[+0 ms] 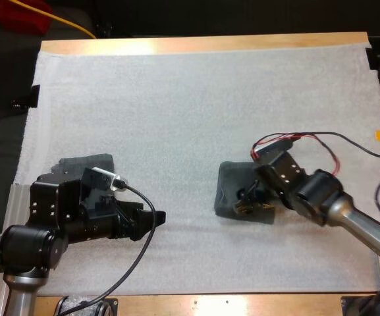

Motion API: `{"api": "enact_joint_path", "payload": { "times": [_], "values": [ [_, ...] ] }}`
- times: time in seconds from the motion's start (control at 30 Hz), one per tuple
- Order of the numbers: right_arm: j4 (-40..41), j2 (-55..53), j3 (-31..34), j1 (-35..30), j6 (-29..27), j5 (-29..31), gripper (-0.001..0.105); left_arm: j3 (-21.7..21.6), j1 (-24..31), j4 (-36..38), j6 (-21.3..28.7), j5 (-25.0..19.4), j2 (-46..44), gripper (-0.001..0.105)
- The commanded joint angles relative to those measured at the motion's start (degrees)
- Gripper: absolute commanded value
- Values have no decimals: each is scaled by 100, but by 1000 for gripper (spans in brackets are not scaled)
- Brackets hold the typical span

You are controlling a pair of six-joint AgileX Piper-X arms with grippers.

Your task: Pick towel from pile, fold and stack

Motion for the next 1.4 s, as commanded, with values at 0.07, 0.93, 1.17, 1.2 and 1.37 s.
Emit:
{"api": "enact_joint_path", "payload": {
  "times": [0.07,0.93,1.17,1.2,1.37],
  "values": [
    [282,-428,-71,-7,230,-197,77,-14,18,-65,-4,73,-16,66],
    [824,-2553,-71,-7,2121,-1573,77,-14,18,-322,-4,73,6,71],
    [873,-2553,-71,-7,2121,-1523,77,-14,18,-466,-4,30,358,71],
    [873,-2553,-71,-7,2121,-1523,77,-14,18,-501,-4,30,465,71],
    [887,-2553,-71,-7,2121,-1506,77,-14,18,-685,-4,30,978,71]
  ]
}}
